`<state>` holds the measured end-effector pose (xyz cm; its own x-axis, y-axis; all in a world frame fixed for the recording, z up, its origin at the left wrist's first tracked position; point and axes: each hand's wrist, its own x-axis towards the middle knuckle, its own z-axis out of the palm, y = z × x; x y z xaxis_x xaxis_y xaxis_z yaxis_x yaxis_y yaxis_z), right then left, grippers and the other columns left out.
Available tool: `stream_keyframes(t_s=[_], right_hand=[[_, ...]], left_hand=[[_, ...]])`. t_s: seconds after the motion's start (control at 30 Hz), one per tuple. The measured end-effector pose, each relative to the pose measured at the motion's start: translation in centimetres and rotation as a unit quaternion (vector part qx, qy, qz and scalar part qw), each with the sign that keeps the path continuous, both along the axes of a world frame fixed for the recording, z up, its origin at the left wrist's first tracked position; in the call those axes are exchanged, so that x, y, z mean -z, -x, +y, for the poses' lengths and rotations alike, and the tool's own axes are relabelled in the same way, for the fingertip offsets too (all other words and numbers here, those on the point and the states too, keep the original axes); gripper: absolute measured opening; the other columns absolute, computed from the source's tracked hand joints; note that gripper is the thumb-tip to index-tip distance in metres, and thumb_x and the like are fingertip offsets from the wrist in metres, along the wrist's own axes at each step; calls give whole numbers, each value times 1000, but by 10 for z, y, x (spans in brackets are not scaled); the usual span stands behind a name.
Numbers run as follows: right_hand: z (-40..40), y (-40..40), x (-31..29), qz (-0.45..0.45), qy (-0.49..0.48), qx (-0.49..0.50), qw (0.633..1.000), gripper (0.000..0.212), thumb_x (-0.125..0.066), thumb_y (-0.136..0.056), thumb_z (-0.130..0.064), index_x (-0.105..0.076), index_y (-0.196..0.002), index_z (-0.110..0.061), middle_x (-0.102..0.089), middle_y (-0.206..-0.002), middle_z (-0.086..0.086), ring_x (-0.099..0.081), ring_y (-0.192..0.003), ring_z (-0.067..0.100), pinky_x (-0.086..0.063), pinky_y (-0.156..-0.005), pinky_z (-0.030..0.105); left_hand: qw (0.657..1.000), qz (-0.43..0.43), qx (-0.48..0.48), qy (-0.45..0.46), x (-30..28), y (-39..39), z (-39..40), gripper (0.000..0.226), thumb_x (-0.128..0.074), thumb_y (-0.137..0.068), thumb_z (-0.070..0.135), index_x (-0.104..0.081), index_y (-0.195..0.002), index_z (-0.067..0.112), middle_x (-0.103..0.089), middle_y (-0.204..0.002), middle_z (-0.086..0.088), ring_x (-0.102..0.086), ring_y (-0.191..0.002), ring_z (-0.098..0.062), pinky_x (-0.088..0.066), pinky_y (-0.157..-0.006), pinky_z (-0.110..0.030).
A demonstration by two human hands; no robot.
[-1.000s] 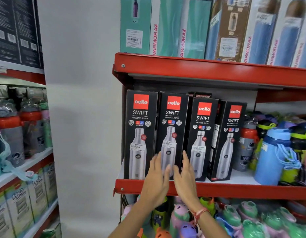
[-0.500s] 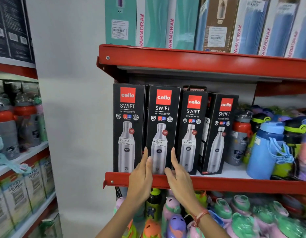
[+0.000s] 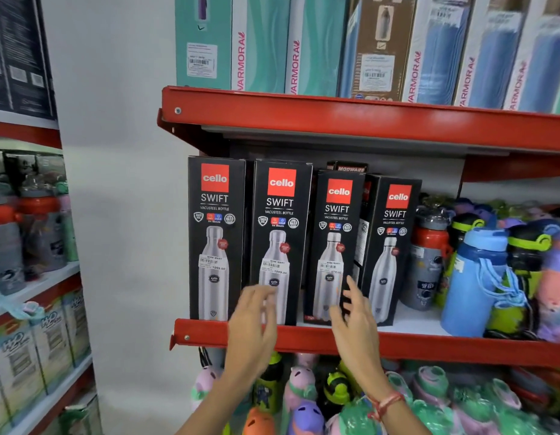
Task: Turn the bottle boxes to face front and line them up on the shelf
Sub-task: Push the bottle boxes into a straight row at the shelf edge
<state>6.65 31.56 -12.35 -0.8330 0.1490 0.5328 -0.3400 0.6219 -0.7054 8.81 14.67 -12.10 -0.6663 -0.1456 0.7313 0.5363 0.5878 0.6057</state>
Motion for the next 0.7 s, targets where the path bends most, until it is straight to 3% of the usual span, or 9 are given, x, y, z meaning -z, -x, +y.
stream_keyframes(t_s=[0.13, 0.2, 0.27, 0.37, 0.43, 0.5, 0.57, 0.63, 0.7], right_hand=[[21, 10, 0, -41, -14, 2, 999, 67, -50, -95, -26, -16, -152, -17, -31, -153, 10, -53, -113, 20, -41, -86, 27], [26, 15, 0, -51, -28, -12, 998, 71, -51, -95, -25, -9, -152, -19, -35, -152, 12, -46, -128, 25, -39, -92, 29], [27, 19, 0, -74, -46, -35, 996, 75, -49, -96, -25, 1, -152, -23, -37, -151, 11, -49, -124, 26, -37, -83, 27], [27, 24, -1, -82, -47, -74, 993, 83, -47, -96, -26, 17, -148, -38, -28, -157, 4, -57, -112, 28, -41, -75, 30], [28, 25, -3, -83, -55, -85, 991, 86, -47, -96, -31, 23, -143, -45, -28, -157, 1, -54, -121, 27, -43, -80, 30], [31, 23, -2, -89, -62, -88, 990, 86, -47, -96, -35, 24, -142, -45, -34, -154, 0, -52, -124, 23, -42, -83, 29], [34, 16, 0, -74, -75, -85, 991, 86, -48, -95, -37, 24, -142, -45, -53, -127, 0, -58, -101, 14, -39, -72, 21], [37, 7, 3, -60, -88, -86, 991, 86, -49, -94, -38, 23, -141, -47, -52, -98, -7, -49, -80, 7, -33, -62, 16], [39, 2, 5, -60, -83, -91, 991, 85, -49, -94, -38, 20, -143, -46, -51, -101, -7, -47, -83, 6, -35, -66, 21]], left_hand=[[982, -135, 130, 25, -6, 13, 51, 46, -35, -98, 37, -33, -141, 21, -43, -146, -1, -42, -131, -10, -35, -112, -34], [973, -189, 128, 39, -8, 21, 70, 61, -27, -97, 46, -11, -149, 19, -19, -158, -3, -27, -142, -18, -23, -117, -34], [964, -232, 125, 40, -9, 28, 79, 67, -22, -95, 52, 6, -149, 22, -6, -160, -4, -24, -144, -24, -24, -115, -37], [954, -275, 118, 25, -7, 37, 79, 68, -18, -93, 57, 16, -146, 30, -28, -154, -17, -37, -136, -33, -31, -112, -43], [955, -277, 103, 34, -4, 37, 76, 65, -16, -92, 58, 13, -146, 35, -53, -132, -26, -52, -120, -36, -39, -104, -46], [963, -249, 96, 39, -3, 29, 74, 61, -18, -95, 53, 5, -147, 33, -60, -117, -25, -59, -107, -33, -45, -92, -40], [971, -218, 93, 36, -2, 18, 72, 57, -21, -96, 48, -2, -148, 32, -61, -114, -26, -60, -104, -32, -44, -85, -37], [976, -197, 82, 26, -1, 8, 70, 55, -22, -97, 46, -8, -148, 32, -61, -114, -29, -60, -104, -35, -45, -85, -39], [980, -185, 72, 24, 1, 2, 69, 53, -23, -97, 45, -14, -148, 32, -65, -97, -26, -62, -93, -35, -43, -75, -39]])
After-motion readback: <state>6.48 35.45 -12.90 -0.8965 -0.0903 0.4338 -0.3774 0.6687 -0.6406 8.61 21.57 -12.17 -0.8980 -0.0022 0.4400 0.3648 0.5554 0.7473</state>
